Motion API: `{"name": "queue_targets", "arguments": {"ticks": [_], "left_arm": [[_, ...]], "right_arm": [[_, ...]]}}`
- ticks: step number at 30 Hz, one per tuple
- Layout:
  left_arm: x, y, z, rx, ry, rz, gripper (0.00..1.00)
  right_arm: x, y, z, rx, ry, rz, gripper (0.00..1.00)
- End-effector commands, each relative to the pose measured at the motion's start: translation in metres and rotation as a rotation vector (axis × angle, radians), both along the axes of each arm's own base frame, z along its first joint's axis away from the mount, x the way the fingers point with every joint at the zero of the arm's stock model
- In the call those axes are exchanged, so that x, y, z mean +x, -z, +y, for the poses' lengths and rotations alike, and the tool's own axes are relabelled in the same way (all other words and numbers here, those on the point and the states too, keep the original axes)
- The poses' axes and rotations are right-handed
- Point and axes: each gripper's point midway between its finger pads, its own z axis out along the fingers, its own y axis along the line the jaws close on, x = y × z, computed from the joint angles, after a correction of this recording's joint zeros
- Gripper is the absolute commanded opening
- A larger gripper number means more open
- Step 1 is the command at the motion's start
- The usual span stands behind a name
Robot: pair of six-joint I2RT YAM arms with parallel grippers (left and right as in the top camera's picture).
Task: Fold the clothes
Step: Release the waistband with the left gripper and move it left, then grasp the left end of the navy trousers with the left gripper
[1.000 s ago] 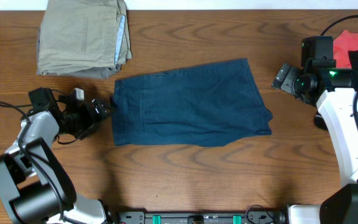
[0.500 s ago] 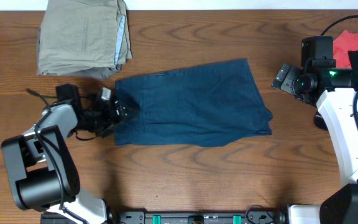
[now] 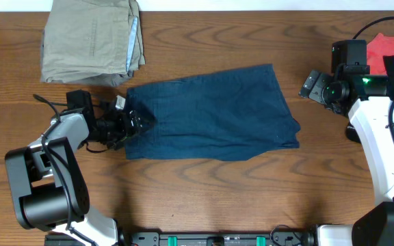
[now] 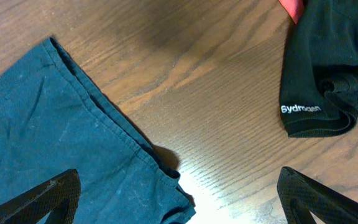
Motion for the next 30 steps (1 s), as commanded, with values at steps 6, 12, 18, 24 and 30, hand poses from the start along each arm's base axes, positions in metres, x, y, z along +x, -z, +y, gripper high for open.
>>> {"name": "queue_targets", "arguments": {"ticks": [6,12,18,24,30], "left_arm": [[-0.005,0.021,-0.001,0.068,0.010,0.052,0.40],[-0.004,0.021,0.000,0.066,-0.009,0.060,0.06],[-0.003,0.022,0.009,0.083,-0.071,0.106,0.06],[-0.015,0.020,0.044,0.283,-0.105,0.198,0.06],[-0.018,-0.018,0.064,0.412,-0.125,0.190,0.06]], "right_arm": [[0.000,-0.001,0.000,0.000,0.006,-0.004,0.99],[0.000,-0.001,0.000,0.000,0.006,-0.004,0.99],[0.000,-0.001,0.000,0.000,0.006,-0.004,0.99],[0.000,-0.001,0.000,0.000,0.006,-0.004,0.99],[0.000,-0.001,0.000,0.000,0.006,-0.004,0.99]]}}
